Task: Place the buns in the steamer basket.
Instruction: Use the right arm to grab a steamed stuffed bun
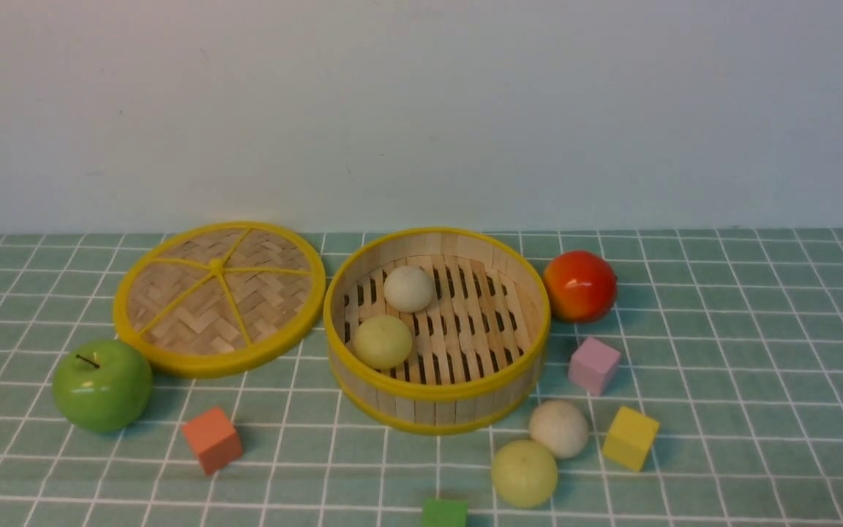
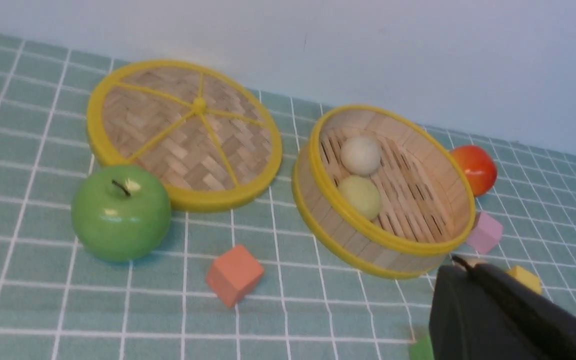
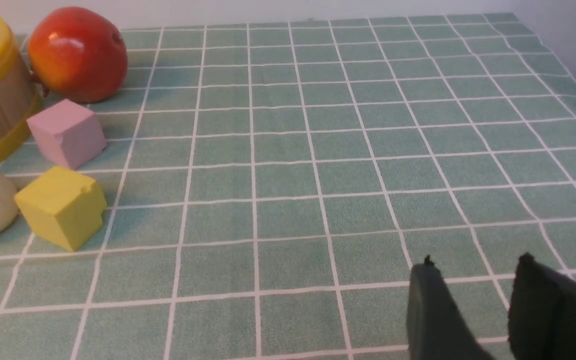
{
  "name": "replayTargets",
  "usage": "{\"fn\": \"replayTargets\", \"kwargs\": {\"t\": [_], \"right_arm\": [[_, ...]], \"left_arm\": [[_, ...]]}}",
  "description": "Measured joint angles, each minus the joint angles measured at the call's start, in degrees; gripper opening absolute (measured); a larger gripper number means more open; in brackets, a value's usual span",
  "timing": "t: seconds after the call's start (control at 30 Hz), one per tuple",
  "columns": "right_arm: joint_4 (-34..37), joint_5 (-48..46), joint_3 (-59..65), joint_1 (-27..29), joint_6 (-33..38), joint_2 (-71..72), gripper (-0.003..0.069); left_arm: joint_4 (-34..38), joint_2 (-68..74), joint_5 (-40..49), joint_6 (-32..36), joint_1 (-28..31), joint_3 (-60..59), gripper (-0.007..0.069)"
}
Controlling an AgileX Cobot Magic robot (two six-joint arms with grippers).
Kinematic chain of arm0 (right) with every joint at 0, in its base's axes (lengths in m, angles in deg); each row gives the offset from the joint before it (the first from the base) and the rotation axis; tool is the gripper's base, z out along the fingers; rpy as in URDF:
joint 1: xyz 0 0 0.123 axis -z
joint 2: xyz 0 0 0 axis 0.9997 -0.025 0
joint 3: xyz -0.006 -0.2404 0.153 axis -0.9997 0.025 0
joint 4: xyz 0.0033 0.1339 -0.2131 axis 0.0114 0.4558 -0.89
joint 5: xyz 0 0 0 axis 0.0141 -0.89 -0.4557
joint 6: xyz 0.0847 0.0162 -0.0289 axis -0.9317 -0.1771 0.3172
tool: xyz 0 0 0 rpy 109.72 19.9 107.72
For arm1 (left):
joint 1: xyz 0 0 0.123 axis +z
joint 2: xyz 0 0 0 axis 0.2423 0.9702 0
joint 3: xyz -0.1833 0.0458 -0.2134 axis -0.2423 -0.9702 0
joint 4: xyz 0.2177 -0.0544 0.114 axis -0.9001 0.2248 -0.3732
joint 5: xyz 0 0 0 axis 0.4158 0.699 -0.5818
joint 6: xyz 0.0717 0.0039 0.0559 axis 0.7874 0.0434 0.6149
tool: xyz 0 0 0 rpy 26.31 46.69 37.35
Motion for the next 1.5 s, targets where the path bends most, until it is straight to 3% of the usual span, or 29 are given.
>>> {"fn": "replayTargets", "kwargs": {"t": [0.17,0.4,0.53,0.67,1.5], "right_arm": [[0.00,0.00,0.00,0.00,0.00,0.00,0.0240],[0.00,0.00,0.00,0.00,0.00,0.00,0.0240],[0.00,0.00,0.00,0.00,0.00,0.00,0.0240],[0.00,0.00,0.00,0.00,0.00,0.00,0.0240],[0.00,0.00,0.00,0.00,0.00,0.00,0.0240]], "left_arm": [[-2.85,-1.87,-8.46,-0.58,3.62,-6.83,-0.0013],[-0.58,-12.69,-22.53,2.78,20.20,-22.18,-0.0011],[0.61,-17.84,-23.58,6.95,27.43,-32.05,-0.0008],[1.41,-20.73,-21.83,7.69,30.74,-37.86,-0.0006],[1.84,-20.98,-18.61,7.75,31.92,-39.57,0.0011]]}}
